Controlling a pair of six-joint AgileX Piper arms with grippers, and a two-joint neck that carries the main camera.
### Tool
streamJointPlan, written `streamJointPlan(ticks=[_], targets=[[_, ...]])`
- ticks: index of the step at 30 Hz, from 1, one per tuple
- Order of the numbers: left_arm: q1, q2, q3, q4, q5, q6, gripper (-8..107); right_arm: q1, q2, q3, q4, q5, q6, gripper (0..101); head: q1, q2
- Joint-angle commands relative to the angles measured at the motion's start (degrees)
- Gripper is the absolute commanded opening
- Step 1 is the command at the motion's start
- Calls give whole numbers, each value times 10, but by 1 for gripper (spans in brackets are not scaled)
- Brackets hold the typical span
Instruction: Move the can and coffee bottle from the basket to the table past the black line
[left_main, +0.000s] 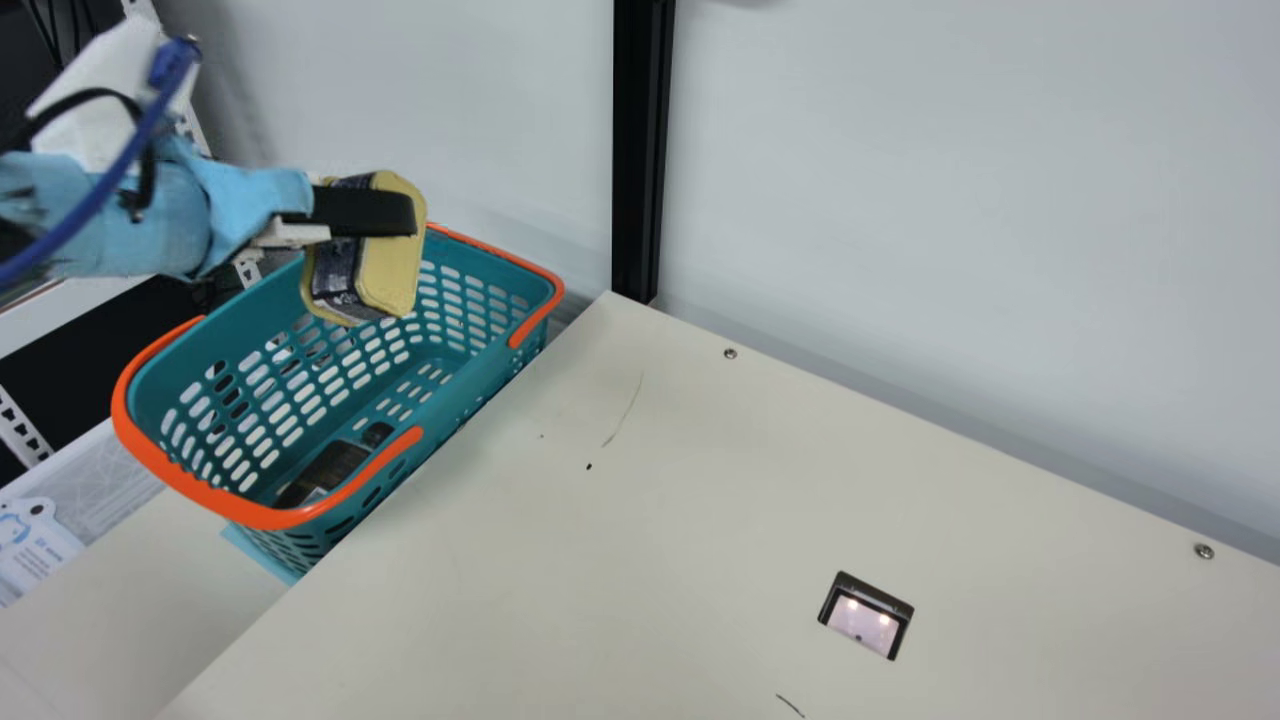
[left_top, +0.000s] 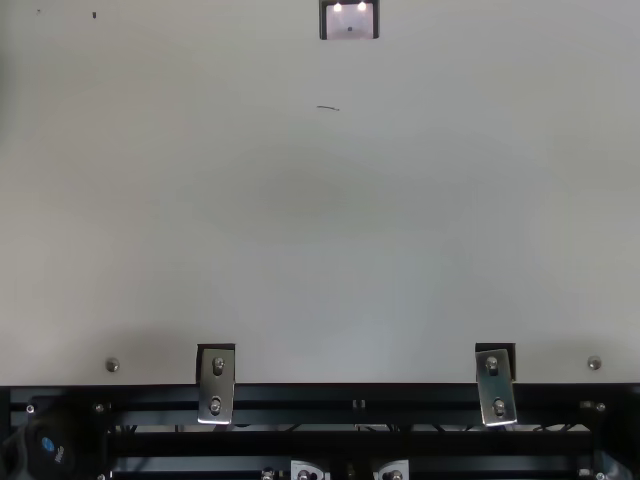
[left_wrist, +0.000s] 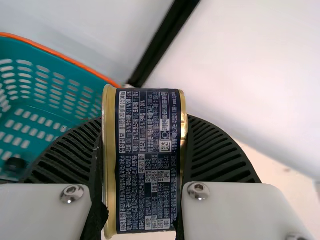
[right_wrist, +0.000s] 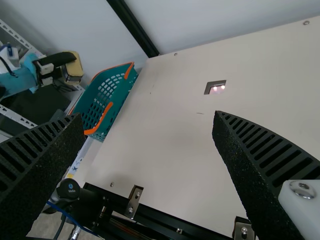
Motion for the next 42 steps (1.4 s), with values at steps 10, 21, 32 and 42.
streamJointPlan(ticks=[10,21,32,42], targets=[[29,-97,-13,-68,187,-258,10,0,0,0,0,0,0,101,-18,6],[-40,-143,2,-162,218,-463,10,0,0,0,0,0,0,101,-18,6],[-120,-188,16,-217,218,-645,10,0,0,0,0,0,0,101,-18,6],[-159,-215,29,-250,218,-782,10,0,0,0,0,0,0,101,-18,6]])
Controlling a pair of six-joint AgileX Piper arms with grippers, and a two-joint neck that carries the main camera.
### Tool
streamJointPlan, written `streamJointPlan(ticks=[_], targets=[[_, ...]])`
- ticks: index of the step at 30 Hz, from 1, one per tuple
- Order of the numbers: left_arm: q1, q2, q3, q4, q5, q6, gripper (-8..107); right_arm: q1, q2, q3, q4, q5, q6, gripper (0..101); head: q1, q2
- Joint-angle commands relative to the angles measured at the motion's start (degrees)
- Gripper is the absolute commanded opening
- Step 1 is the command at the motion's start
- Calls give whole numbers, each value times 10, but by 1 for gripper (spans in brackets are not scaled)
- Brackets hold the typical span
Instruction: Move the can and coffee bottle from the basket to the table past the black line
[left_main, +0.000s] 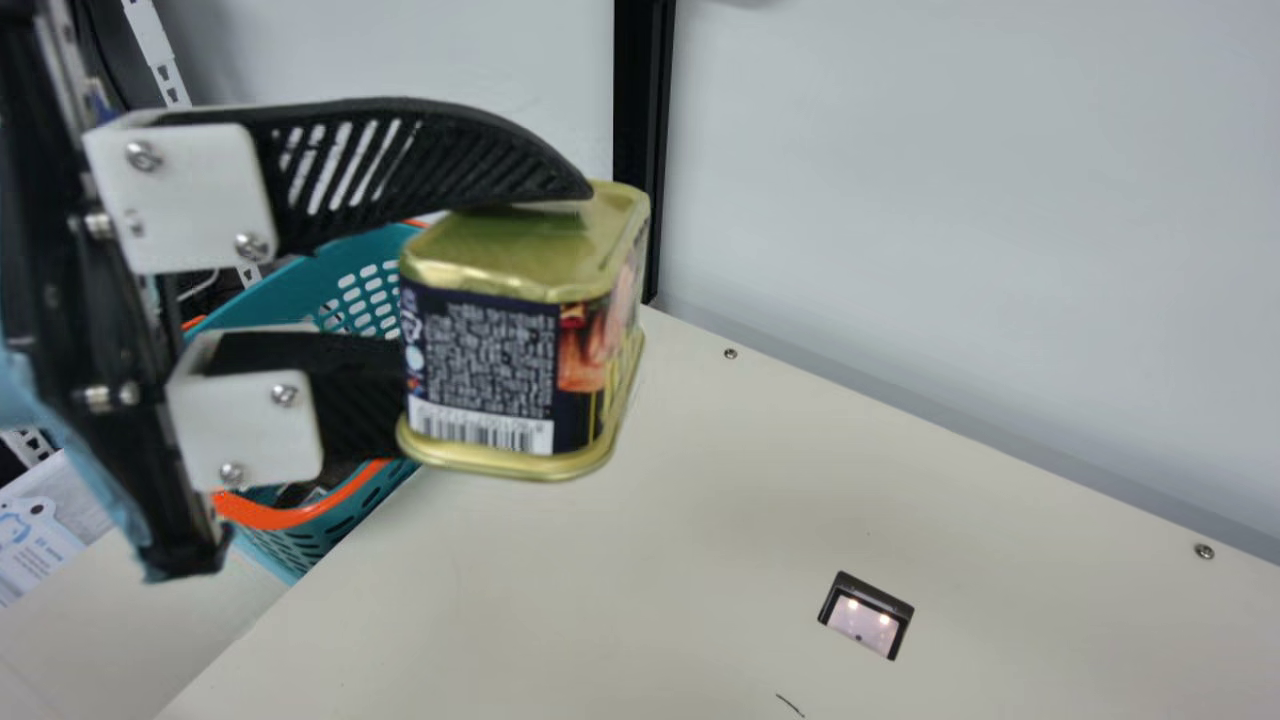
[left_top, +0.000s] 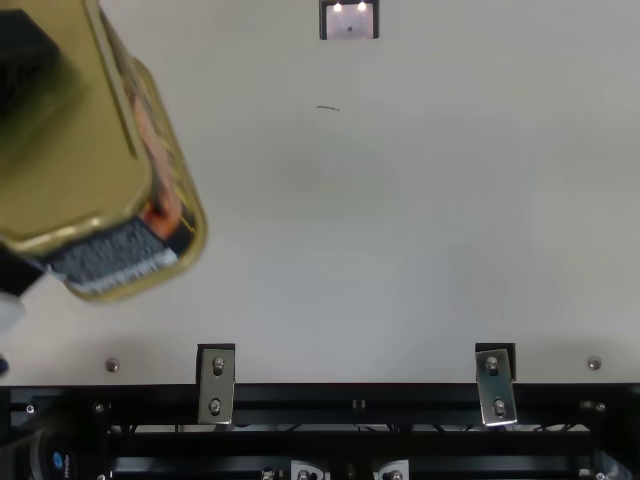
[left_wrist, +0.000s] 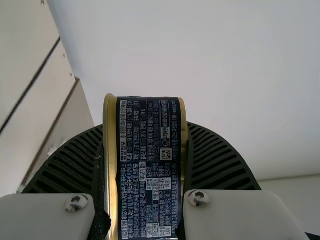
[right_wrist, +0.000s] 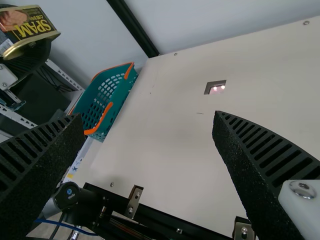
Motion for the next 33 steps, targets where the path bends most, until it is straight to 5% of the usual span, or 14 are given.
streamJointPlan(ticks=[1,11,33], targets=[[-4,-2,0,-2,0,-44,10,0,0,0,0,0,0,101,-18,6],[-34,-2,-9,43,0,-150,10,0,0,0,0,0,0,101,-18,6],[-43,-2,-12,56,1,-152,10,0,0,0,0,0,0,101,-18,6]])
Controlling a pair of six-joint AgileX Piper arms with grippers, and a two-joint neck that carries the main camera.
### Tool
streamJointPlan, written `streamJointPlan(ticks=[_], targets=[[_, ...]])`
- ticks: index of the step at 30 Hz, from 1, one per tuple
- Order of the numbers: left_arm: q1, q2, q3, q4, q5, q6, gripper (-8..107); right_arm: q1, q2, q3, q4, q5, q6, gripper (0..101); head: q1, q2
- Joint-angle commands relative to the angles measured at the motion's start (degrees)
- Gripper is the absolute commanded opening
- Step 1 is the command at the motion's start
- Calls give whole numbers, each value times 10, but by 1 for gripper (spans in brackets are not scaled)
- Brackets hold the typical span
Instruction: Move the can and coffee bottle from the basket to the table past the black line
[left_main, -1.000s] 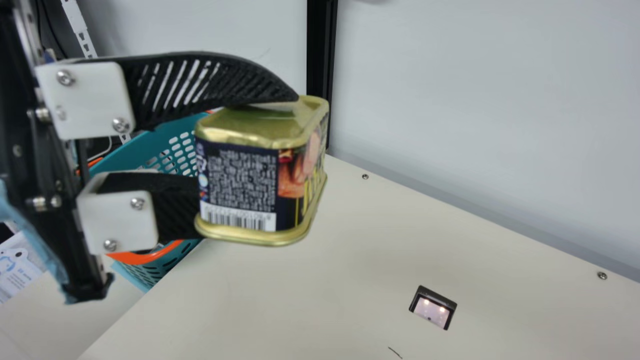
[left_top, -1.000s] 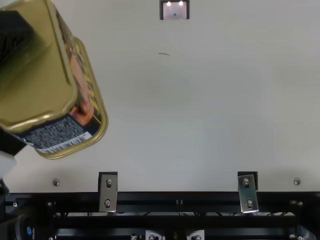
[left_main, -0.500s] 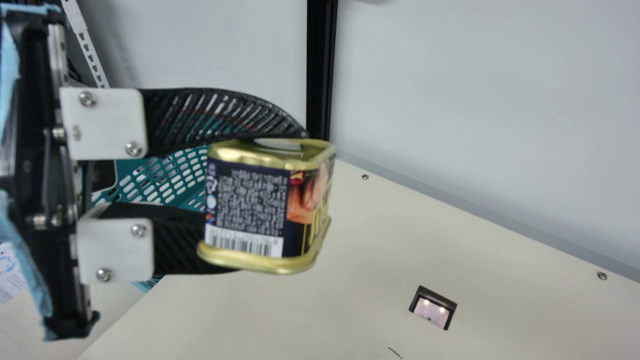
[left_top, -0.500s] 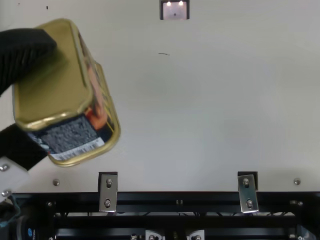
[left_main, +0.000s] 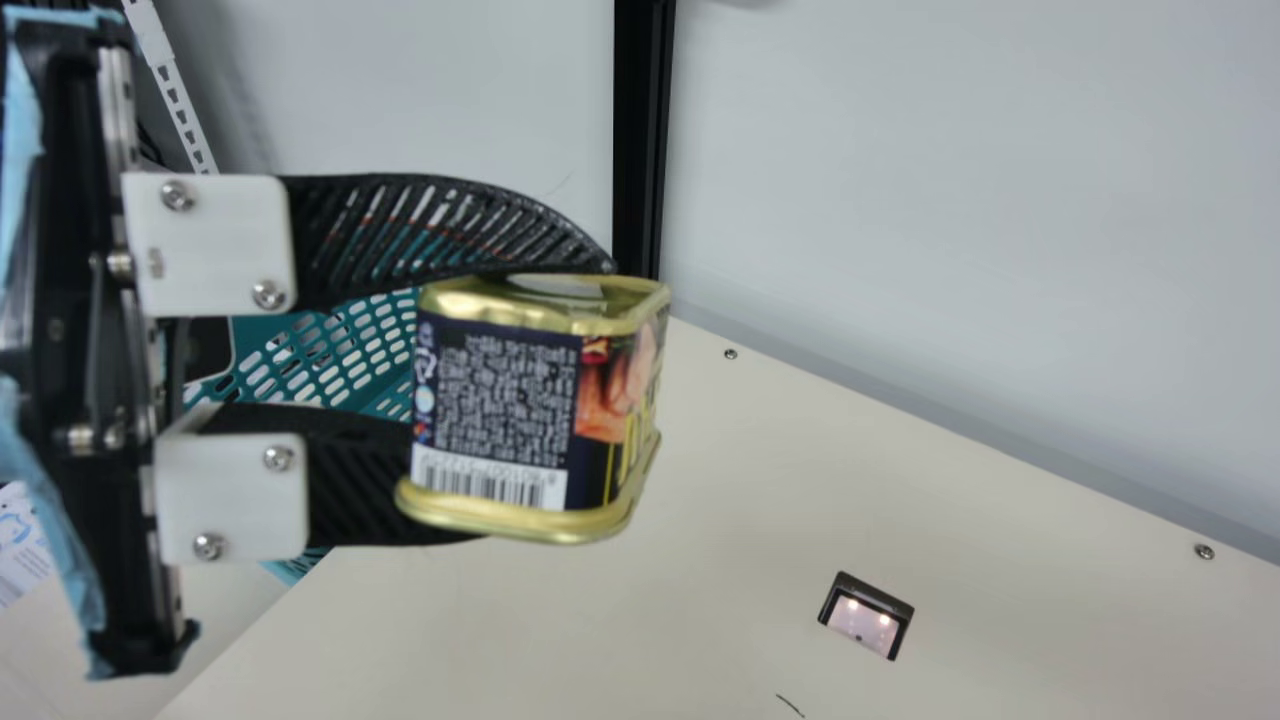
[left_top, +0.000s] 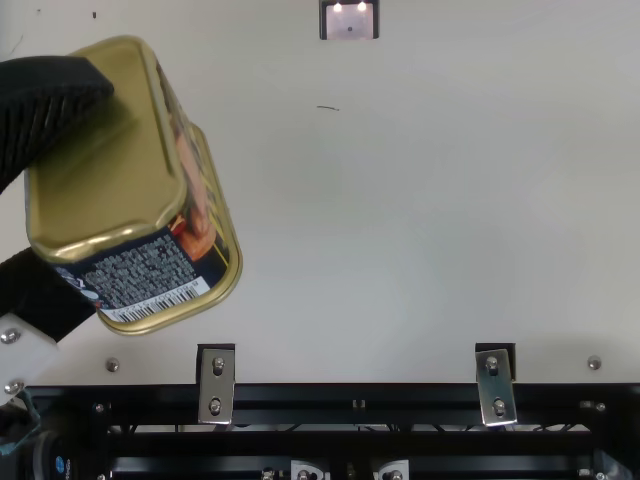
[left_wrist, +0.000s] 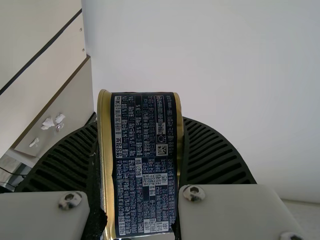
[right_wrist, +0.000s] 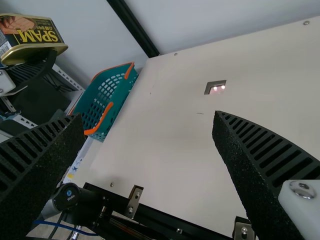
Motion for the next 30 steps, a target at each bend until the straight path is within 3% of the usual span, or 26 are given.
streamJointPlan(ticks=[1,7,13,19,30], targets=[[0,0,0,0,0,0,10,0,0,0,0,0,0,101,-18,6],[21,11,2,10,-8,27,10,0,0,0,0,0,0,101,-18,6],[37,38,-13,73,-75,104,10,0,0,0,0,0,0,101,-18,6],[-18,74,-7,162,-206,216,10,0,0,0,0,0,0,101,-18,6],[-226,112,72,290,-494,417,10,0,0,0,0,0,0,101,-18,6]])
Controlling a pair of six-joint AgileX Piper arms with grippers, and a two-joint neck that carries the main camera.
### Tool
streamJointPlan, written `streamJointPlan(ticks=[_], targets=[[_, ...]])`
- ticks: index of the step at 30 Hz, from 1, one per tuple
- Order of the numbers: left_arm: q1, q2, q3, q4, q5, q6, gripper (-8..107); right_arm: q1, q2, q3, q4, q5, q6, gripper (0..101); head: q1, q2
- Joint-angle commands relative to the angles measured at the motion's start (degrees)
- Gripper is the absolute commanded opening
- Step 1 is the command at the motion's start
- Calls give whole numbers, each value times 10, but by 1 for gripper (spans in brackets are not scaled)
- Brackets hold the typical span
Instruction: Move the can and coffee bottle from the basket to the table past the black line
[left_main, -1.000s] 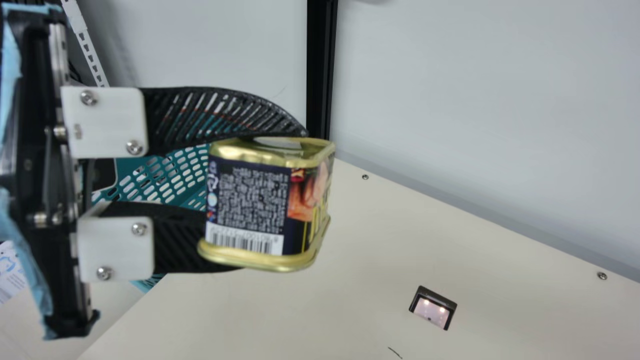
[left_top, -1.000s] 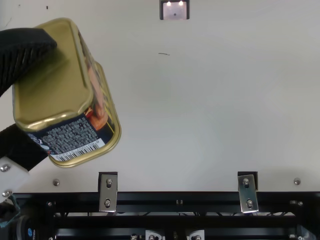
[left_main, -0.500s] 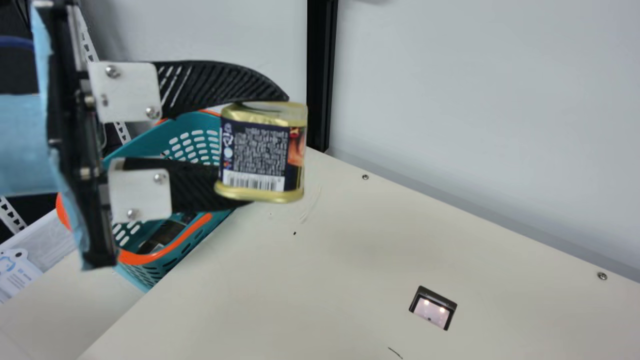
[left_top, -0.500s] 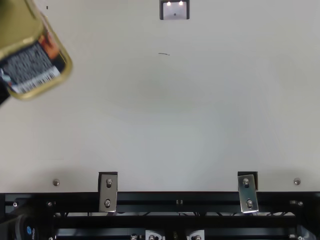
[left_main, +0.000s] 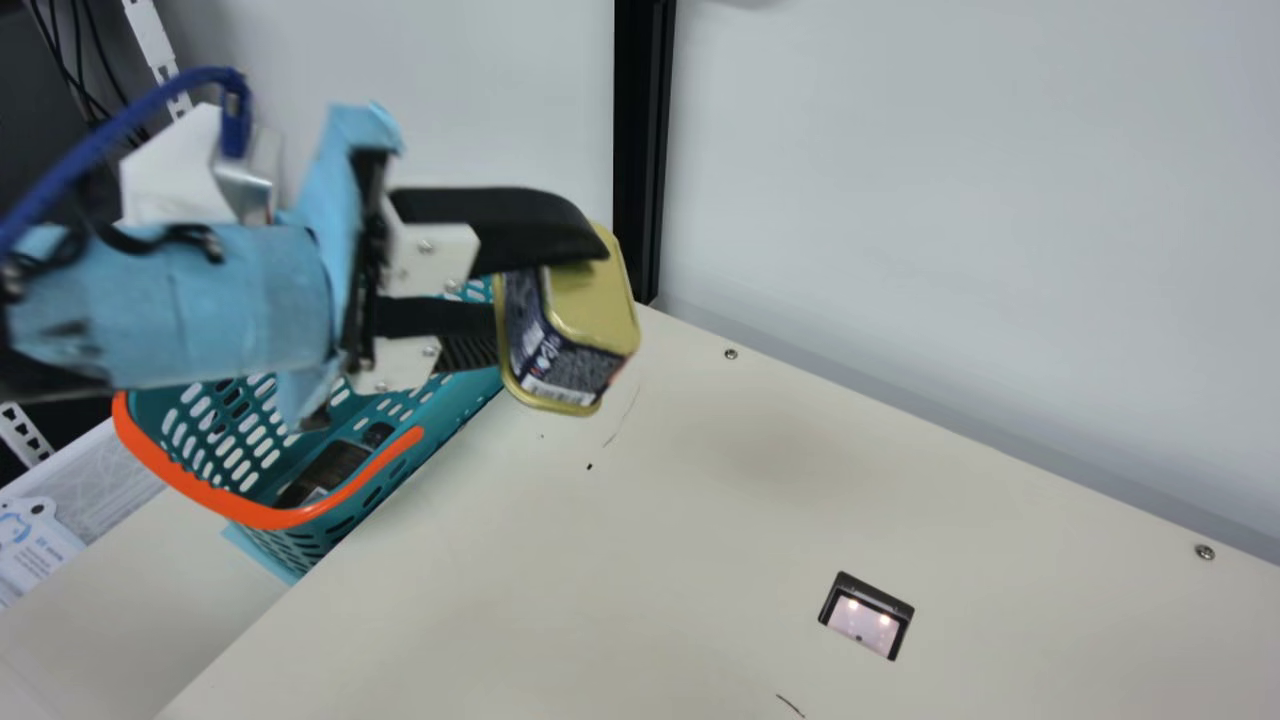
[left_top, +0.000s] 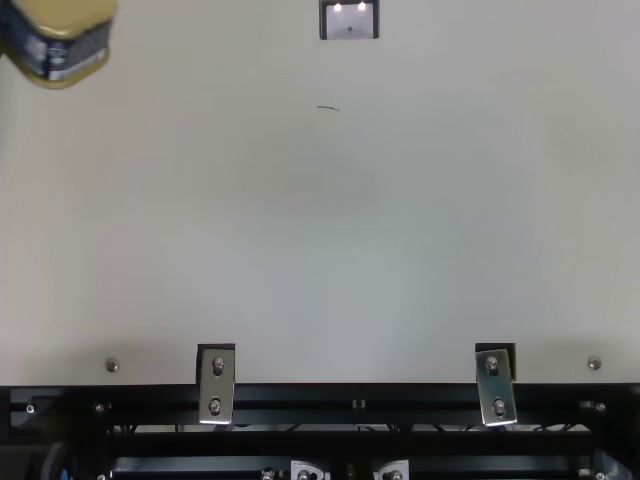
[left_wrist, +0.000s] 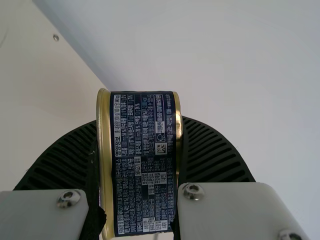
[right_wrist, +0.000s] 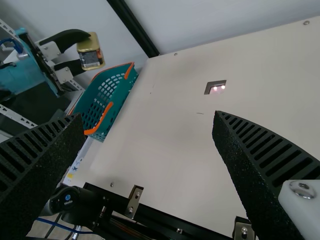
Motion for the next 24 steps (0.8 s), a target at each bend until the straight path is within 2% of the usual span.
streamJointPlan(ticks=[1,6,9,10,13,16,24], targets=[[-77,4,25,24,-126,74,10,0,0,0,0,0,0,101,-18,6],[-180,6,81,42,-246,167,10,0,0,0,0,0,0,101,-18,6],[-236,4,114,45,-298,199,10,0,0,0,0,0,0,101,-18,6],[-177,5,93,44,-222,164,10,0,0,0,0,0,0,101,-18,6],[-220,5,113,44,-270,194,10,0,0,0,0,0,0,101,-18,6],[-235,5,114,41,-299,200,10,0,0,0,0,0,0,101,-18,6],[-235,5,114,41,-300,200,10,0,0,0,0,0,0,101,-18,6]])
